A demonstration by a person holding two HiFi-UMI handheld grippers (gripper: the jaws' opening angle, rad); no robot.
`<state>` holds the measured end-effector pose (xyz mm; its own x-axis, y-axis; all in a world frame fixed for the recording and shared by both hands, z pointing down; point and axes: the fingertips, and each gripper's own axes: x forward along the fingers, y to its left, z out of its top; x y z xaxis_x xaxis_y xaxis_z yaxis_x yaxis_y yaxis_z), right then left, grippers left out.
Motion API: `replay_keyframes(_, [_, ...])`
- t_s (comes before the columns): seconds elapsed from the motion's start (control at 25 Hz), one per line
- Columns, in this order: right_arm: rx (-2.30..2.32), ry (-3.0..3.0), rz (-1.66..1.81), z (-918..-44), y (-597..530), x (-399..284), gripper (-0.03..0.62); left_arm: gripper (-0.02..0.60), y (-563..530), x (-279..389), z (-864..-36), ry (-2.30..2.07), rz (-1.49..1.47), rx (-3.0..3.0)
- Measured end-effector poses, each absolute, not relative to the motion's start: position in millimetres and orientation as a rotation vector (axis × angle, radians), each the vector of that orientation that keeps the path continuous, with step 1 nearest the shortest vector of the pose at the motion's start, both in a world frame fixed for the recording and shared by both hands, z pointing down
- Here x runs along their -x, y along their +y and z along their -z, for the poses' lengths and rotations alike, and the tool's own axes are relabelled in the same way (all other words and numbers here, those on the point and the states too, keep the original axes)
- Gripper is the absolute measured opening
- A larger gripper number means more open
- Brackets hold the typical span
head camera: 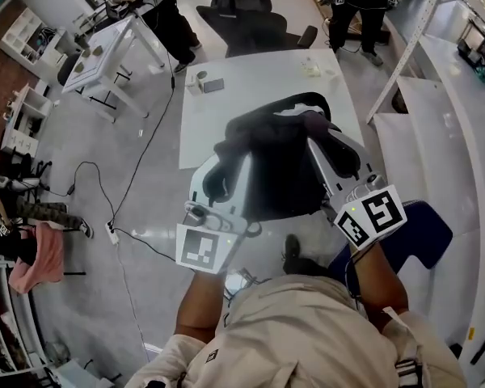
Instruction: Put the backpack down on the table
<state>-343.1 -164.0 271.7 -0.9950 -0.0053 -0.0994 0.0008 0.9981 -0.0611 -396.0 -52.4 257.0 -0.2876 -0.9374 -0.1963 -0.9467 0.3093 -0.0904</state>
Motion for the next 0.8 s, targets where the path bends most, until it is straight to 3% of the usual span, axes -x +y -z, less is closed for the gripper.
replay_keyframes(0.4, [-0.253,2.994,0.046,-242.9,-185.7,458.9,0.097,0.067,-72.1,508.6,-224.6,2.427,-0.042,1.494])
replay_keyframes(0.8, [-0.211,2.977,-0.011,-241.3,-227.3,564.4,0.097,0.067,-115.0,616.0,-224.7,2.409,-0.032,1.509])
